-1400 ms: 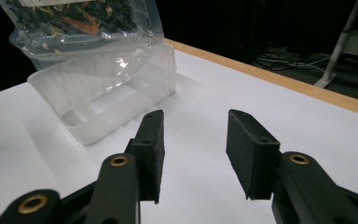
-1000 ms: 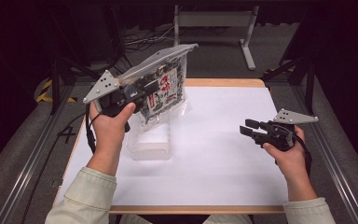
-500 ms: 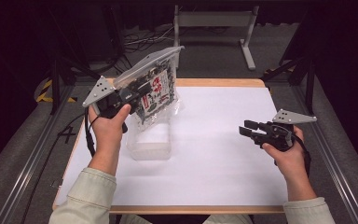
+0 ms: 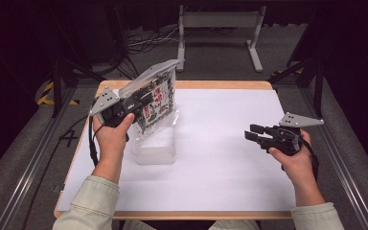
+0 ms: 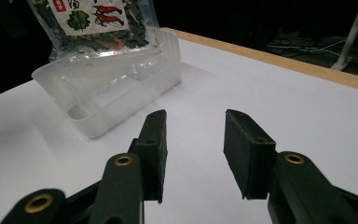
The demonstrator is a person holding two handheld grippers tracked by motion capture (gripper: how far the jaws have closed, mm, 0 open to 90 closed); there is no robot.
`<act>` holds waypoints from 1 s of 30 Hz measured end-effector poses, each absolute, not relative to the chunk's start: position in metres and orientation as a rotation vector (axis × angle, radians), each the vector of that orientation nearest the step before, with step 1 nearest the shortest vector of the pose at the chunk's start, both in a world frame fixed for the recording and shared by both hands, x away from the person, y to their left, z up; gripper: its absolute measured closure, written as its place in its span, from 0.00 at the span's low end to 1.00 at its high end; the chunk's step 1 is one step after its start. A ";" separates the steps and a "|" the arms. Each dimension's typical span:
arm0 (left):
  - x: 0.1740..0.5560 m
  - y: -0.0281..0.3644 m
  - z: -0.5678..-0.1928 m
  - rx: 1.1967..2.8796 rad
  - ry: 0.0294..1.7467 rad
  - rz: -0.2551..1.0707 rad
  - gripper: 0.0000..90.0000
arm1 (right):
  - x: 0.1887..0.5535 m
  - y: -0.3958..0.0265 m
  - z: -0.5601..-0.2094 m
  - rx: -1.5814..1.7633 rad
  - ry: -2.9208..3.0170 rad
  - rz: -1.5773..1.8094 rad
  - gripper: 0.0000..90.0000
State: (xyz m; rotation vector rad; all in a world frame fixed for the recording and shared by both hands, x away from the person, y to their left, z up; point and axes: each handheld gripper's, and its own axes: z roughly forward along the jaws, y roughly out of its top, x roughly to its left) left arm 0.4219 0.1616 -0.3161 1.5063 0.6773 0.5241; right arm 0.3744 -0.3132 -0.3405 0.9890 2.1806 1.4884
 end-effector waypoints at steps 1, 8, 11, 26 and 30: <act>0.422 0.162 -0.318 1.503 0.680 0.523 0.80 | 0.375 -0.313 -0.341 0.988 2.181 1.489 0.67; 0.423 0.165 -0.325 1.523 0.704 0.531 0.80 | 0.375 -0.313 -0.342 0.990 2.190 1.489 0.67; 0.423 0.167 -0.331 1.519 0.724 0.532 0.80 | 0.375 -0.312 -0.342 0.993 2.194 1.489 0.67; 0.430 0.163 -0.350 1.553 0.747 0.522 0.80 | 0.376 -0.311 -0.344 0.996 2.203 1.491 0.67; 0.432 0.162 -0.353 1.575 0.740 0.505 0.80 | 0.375 -0.312 -0.343 0.989 2.189 1.486 0.65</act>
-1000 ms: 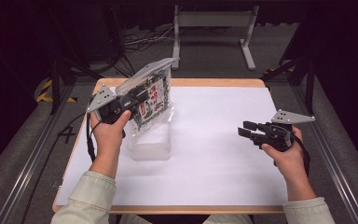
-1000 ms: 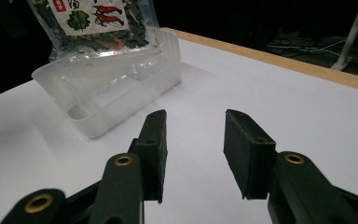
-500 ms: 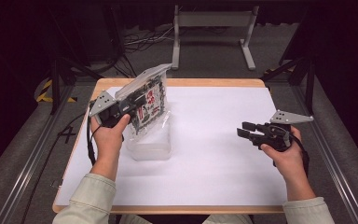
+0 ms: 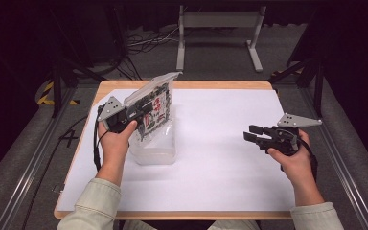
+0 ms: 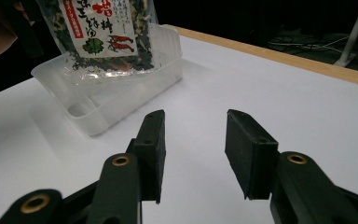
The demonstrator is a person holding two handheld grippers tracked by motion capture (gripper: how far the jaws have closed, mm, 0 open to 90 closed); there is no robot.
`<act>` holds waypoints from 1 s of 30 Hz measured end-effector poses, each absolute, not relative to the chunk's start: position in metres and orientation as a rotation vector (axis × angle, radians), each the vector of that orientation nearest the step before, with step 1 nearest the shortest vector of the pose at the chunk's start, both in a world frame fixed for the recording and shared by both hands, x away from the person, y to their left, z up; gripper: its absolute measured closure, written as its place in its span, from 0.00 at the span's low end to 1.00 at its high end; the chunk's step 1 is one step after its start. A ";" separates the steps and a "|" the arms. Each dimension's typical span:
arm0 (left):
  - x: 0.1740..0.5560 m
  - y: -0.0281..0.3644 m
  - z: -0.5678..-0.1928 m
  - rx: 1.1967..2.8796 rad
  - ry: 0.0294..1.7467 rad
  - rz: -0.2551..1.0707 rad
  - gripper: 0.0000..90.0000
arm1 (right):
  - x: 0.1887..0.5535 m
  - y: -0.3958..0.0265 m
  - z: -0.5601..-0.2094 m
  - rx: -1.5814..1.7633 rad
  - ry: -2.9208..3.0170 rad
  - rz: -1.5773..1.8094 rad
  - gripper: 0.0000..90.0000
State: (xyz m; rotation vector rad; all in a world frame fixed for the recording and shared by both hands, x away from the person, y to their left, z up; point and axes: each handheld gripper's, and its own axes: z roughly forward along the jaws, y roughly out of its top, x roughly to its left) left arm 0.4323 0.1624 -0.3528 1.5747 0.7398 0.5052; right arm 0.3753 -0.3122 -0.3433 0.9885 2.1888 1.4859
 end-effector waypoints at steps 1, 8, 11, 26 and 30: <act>0.432 0.162 -0.353 1.584 0.745 0.497 0.80 | 0.375 -0.312 -0.343 0.992 2.186 1.492 0.65; 0.435 0.164 -0.362 1.637 0.777 0.471 0.79 | 0.375 -0.312 -0.344 0.991 2.192 1.487 0.65; 0.435 0.165 -0.363 1.650 0.785 0.452 0.79 | 0.375 -0.312 -0.344 0.989 2.195 1.487 0.65; 0.442 0.179 -0.367 1.637 0.845 0.398 0.78 | 0.377 -0.309 -0.348 0.995 2.202 1.477 0.63; 0.443 0.178 -0.365 1.637 0.839 0.395 0.77 | 0.378 -0.309 -0.348 0.995 2.202 1.475 0.63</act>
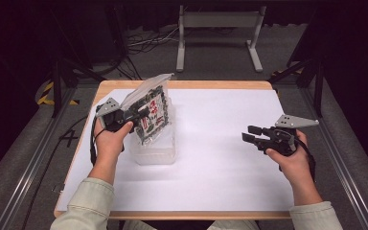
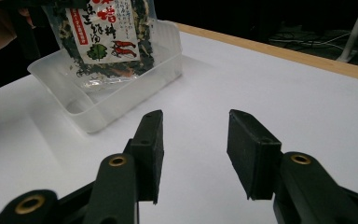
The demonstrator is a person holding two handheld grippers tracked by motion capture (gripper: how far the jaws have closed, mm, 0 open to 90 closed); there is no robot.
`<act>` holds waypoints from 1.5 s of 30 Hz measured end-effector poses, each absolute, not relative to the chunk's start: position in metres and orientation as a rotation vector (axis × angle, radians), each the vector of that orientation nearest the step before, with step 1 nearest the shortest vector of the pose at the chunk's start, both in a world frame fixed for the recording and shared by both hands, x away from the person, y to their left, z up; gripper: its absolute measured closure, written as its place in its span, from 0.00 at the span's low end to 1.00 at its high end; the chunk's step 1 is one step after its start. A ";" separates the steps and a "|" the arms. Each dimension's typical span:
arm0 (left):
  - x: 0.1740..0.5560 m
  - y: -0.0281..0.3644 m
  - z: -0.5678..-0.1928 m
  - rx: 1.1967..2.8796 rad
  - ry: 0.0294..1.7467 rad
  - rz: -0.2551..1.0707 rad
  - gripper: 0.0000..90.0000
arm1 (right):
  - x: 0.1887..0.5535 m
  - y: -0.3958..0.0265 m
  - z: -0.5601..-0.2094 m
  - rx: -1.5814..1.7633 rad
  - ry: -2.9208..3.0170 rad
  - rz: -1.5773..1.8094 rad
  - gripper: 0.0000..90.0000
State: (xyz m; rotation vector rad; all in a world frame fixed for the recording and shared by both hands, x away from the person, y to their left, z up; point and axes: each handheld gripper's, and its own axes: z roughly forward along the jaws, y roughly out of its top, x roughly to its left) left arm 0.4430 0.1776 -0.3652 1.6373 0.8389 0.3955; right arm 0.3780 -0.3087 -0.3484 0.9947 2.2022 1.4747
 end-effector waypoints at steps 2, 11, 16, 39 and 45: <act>0.442 0.177 -0.363 1.627 0.853 0.422 0.68 | 0.378 -0.308 -0.348 0.993 2.200 1.476 0.62; 0.420 0.188 -0.355 1.624 0.858 0.514 0.07 | 0.380 -0.310 -0.346 0.984 2.173 1.485 0.57; 0.398 0.201 -0.345 1.624 0.827 0.539 0.06 | 0.381 -0.313 -0.344 0.967 2.161 1.488 0.56; 0.334 0.268 -0.382 1.729 0.905 0.554 0.07 | 0.361 -0.346 -0.375 1.035 2.094 1.419 0.42; 0.327 0.278 -0.407 1.737 0.942 0.543 0.08 | 0.358 -0.351 -0.392 1.058 2.112 1.379 0.41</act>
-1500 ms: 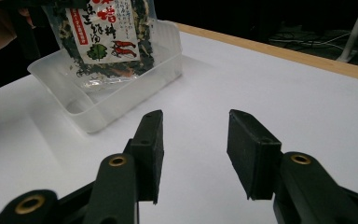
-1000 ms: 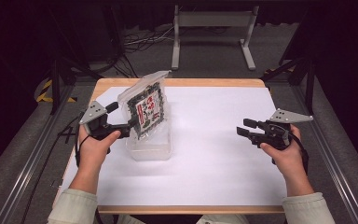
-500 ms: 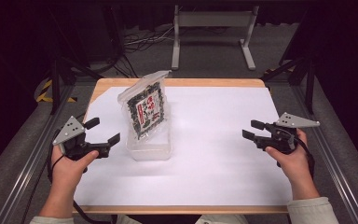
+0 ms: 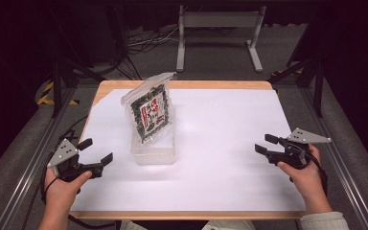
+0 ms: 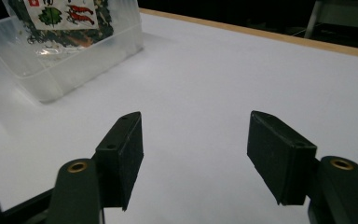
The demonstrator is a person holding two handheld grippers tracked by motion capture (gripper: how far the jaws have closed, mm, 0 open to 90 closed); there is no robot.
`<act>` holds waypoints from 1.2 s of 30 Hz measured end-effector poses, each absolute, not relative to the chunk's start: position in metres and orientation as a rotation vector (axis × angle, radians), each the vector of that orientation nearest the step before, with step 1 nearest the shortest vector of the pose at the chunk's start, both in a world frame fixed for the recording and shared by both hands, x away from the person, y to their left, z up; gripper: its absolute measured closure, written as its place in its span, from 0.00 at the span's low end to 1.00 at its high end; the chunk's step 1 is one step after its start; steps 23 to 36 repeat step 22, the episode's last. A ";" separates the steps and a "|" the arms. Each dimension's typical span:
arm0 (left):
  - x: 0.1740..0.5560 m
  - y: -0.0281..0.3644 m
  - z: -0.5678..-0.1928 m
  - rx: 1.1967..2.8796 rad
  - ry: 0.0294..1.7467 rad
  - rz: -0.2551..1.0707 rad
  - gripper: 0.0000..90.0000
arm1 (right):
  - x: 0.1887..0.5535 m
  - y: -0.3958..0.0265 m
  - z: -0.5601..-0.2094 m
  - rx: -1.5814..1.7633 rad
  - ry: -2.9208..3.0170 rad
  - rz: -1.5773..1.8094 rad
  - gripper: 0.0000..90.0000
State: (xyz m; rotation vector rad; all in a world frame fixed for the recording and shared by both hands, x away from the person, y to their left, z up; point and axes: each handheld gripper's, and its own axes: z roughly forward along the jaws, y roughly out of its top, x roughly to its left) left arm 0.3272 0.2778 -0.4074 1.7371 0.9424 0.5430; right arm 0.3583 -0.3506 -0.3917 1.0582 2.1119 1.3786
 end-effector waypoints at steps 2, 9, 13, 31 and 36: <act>0.326 0.279 -0.413 1.748 0.950 0.539 0.08 | 0.357 -0.351 -0.399 1.064 2.113 1.374 0.41; 0.330 0.274 -0.450 1.820 0.988 0.482 0.08 | 0.361 -0.352 -0.422 1.098 2.133 1.380 0.41; 0.333 0.269 -0.456 1.872 0.987 0.469 0.08 | 0.361 -0.353 -0.430 1.120 2.106 1.427 0.42; 0.333 0.267 -0.451 1.864 1.002 0.451 0.08 | 0.361 -0.353 -0.432 1.136 2.097 1.428 0.41; 0.333 0.267 -0.451 1.864 1.002 0.451 0.08 | 0.361 -0.353 -0.432 1.136 2.097 1.428 0.41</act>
